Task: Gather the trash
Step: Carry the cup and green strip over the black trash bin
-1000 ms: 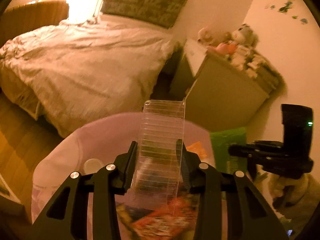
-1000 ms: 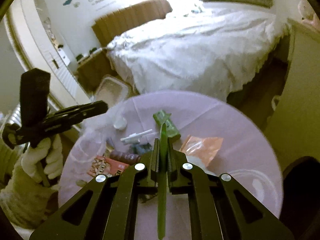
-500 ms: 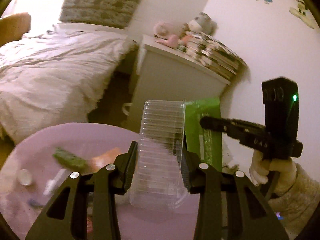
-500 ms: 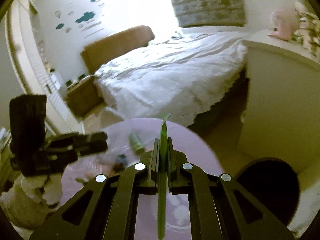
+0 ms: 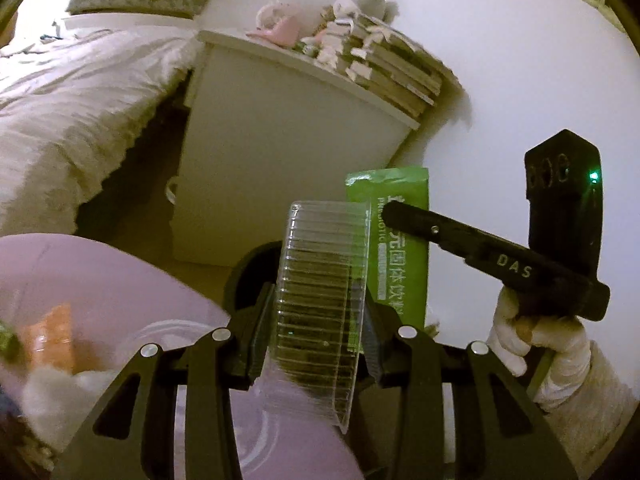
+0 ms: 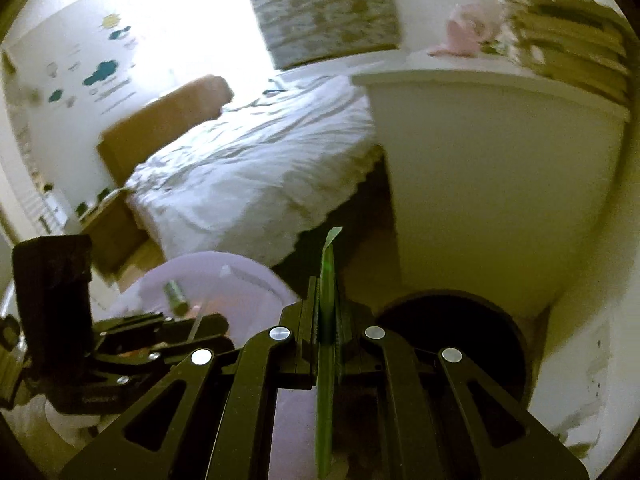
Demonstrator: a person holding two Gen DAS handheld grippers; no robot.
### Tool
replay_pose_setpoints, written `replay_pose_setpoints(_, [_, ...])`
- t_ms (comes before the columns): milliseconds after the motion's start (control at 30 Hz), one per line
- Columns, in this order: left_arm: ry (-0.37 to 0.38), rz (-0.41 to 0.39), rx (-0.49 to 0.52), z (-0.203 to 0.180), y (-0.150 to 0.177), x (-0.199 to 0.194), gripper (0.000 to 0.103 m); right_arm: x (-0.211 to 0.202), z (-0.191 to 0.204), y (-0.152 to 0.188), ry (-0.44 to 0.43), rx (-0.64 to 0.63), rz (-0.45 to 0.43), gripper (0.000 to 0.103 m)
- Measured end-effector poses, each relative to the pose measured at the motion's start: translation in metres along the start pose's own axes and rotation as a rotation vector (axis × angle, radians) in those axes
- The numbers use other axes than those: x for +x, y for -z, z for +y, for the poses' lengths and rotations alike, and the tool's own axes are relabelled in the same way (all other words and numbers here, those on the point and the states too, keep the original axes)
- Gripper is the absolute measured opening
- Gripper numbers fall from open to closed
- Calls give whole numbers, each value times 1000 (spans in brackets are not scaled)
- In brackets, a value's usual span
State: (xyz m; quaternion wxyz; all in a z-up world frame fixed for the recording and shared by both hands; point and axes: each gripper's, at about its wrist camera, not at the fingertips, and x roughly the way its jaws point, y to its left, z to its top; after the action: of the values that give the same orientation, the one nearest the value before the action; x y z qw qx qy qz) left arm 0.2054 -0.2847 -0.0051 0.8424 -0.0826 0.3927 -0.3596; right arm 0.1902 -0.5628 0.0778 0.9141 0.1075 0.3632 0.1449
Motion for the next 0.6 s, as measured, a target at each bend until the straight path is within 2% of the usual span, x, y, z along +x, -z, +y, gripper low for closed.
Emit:
replay_pose_setpoints(400, [-15,96,-32,-3,7,72,40,37,-70,24,90,98,66,7])
replay_pose_setpoints(600, [-23,137,-58,3,11,99,40,54,-91,31,111,130,98,7])
